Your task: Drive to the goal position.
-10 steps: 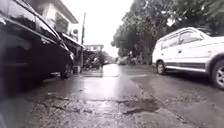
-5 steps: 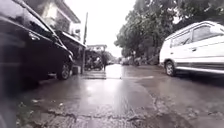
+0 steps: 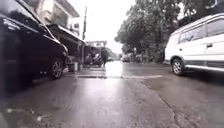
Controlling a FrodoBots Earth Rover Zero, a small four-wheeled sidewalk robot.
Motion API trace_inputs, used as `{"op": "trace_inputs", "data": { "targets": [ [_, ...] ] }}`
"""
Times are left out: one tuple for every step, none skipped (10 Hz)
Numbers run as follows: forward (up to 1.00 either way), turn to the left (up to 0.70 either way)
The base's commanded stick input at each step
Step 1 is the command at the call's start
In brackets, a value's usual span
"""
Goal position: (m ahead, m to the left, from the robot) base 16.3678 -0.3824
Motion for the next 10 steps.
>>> {"op": "trace_inputs", "data": {
  "targets": [
    [1.00,-0.27],
    [1.00,-0.26],
    [1.00,-0.10],
    [1.00,-0.24],
    [1.00,0.00],
    [1.00,-0.24],
    [1.00,0.00],
    [1.00,0.00],
    [1.00,0.00],
    [1.00,0.00]
  ]
}}
